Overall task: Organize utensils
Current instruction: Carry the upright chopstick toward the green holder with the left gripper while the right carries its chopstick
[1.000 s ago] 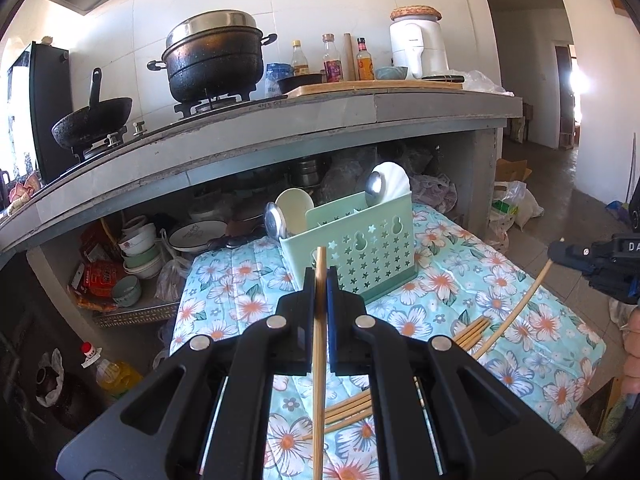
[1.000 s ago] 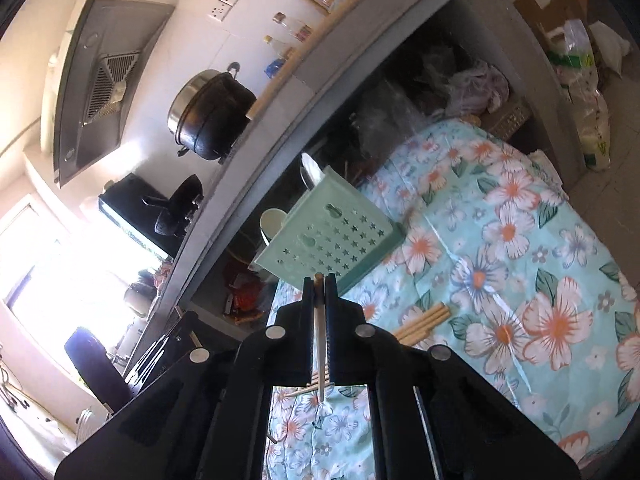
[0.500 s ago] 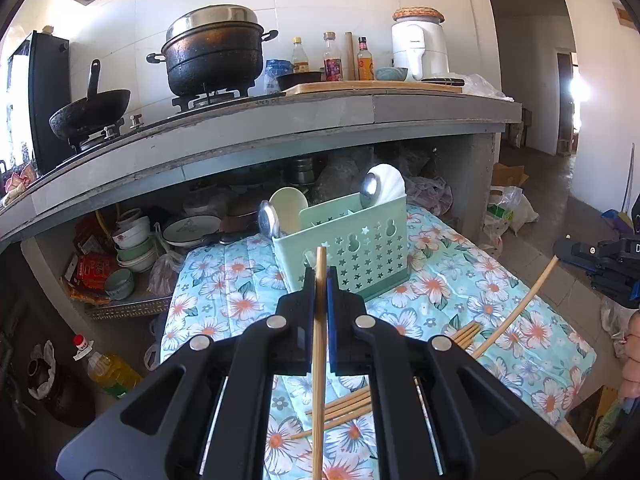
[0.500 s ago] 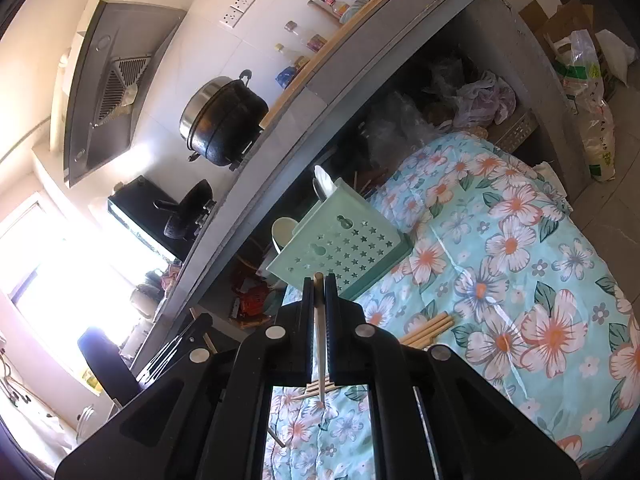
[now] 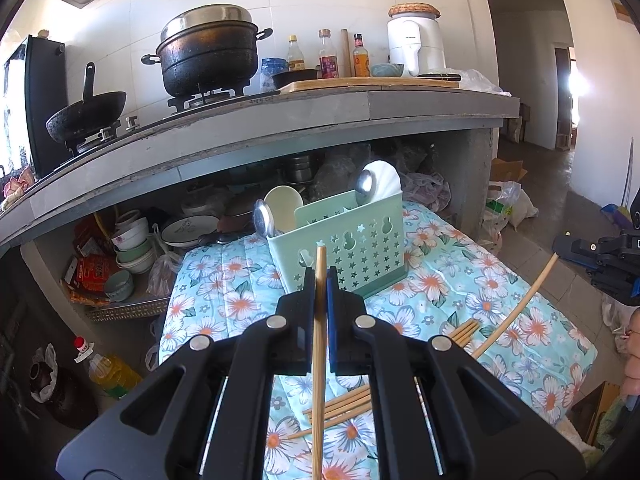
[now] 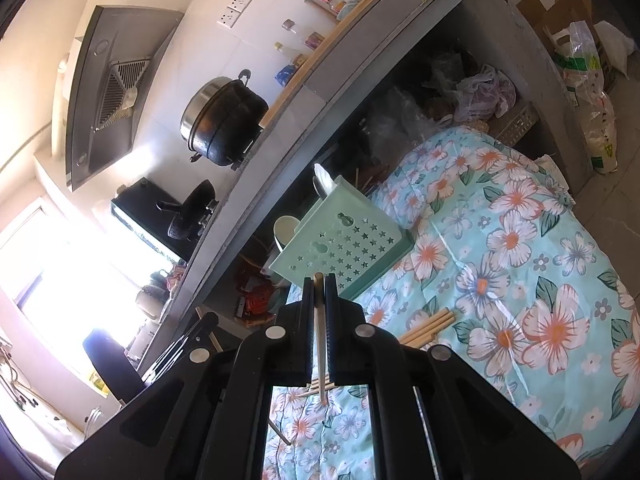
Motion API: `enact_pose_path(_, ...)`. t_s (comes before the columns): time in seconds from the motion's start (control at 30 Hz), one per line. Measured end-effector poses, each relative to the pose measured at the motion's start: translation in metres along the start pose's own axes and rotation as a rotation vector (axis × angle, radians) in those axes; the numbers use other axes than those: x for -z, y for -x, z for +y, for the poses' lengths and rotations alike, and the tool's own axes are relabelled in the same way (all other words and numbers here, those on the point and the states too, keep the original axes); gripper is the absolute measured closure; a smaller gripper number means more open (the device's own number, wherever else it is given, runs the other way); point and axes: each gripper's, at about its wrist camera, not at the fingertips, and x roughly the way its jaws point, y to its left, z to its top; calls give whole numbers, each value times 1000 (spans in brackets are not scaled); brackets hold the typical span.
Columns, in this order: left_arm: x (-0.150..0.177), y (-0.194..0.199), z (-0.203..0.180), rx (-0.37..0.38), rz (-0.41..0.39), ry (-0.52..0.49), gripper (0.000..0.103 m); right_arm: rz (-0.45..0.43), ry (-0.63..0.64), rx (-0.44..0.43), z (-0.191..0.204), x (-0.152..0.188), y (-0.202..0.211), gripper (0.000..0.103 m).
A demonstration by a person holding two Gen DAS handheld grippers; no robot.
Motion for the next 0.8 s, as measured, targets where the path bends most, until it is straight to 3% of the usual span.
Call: enact_pose_path(0.8, -2, 1, -1, 0, -3, -1, 99, -4, -49, -67, -5, -7, 7, 98)
